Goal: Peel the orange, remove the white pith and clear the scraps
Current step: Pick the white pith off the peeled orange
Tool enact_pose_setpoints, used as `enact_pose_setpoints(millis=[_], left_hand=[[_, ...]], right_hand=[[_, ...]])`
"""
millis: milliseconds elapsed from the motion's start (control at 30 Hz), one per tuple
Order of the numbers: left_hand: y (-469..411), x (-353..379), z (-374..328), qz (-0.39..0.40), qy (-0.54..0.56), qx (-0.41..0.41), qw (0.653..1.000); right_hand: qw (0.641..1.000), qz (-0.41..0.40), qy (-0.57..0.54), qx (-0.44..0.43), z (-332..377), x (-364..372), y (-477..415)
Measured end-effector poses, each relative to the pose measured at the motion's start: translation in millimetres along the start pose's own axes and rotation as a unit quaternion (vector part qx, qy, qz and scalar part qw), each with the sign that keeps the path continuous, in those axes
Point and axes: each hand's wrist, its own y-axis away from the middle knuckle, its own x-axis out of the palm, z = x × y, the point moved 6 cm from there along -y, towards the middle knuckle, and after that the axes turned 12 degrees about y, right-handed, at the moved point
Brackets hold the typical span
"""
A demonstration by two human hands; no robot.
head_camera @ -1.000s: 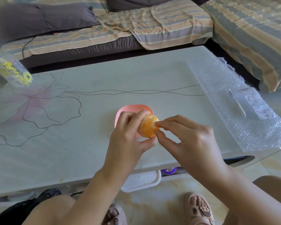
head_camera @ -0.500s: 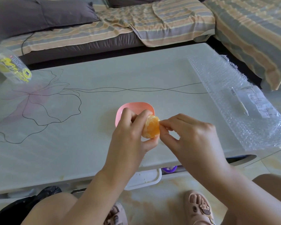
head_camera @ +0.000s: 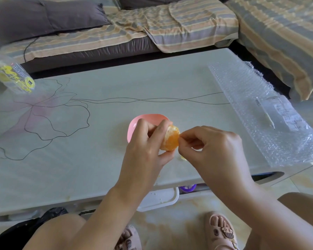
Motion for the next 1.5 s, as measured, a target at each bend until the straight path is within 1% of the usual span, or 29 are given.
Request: enact_pose_setpoints(millis=[133, 300, 433, 533, 633, 767, 967, 1033, 1167, 1300, 1500], left_hand=[[0.0, -0.1, -2.8, -0.002, 0.01, 0.003, 1.0], [1.2, -2.4, -3.9, -0.012, 0.045, 0.005, 0.999], [2.1, -5.3, -4.3, -0.034, 0.071, -0.004, 0.997], [3.9, -5.9, -3.4, -0.046, 0.08, -0.007, 0.996], [4.2, -6.3, -4.7, -0.06, 0.094, 0.002, 0.994], [3.7, -8.3, -5.4, -0.081, 0.109, 0.001, 0.991], [1.3, -11.7, -1.9, -0.097, 0.113, -0.012, 0.989], [1.7, -11.9, -2.4, -0.101, 0.107, -0.007, 0.989], [1.9, -10.4, -2.1, -0.102, 0.096, -0.007, 0.99], [2.1, -11.1, -1.8, -0.101, 0.097, -0.016, 0.99], [3.9, -10.8, -2.7, -0.103, 0.109, -0.017, 0.989]], right_hand=[[1.0, -0.01, 0.025, -0.012, 1.6, -2.9, -0.8], [1.0, 0.01, 0.008, 0.02, -1.4, -5.6, -3.8], [0.991, 0.058, -0.086, 0.085, -6.7, -5.6, -8.2], [0.98, 0.09, -0.14, 0.111, -8.6, -4.8, -9.1], [0.971, 0.106, -0.172, 0.13, -11.4, -4.2, -9.0], [0.961, 0.111, -0.209, 0.142, -14.3, -3.6, -9.6], [0.944, 0.12, -0.275, 0.134, -12.9, -3.8, -9.3], [0.946, 0.115, -0.275, 0.128, -10.2, -4.6, -8.4], [0.953, 0.074, -0.261, 0.132, -9.1, -5.2, -6.0], [0.97, 0.047, -0.216, 0.104, -6.4, -6.2, -4.5], [0.975, 0.041, -0.191, 0.111, -8.3, -7.0, -5.4]])
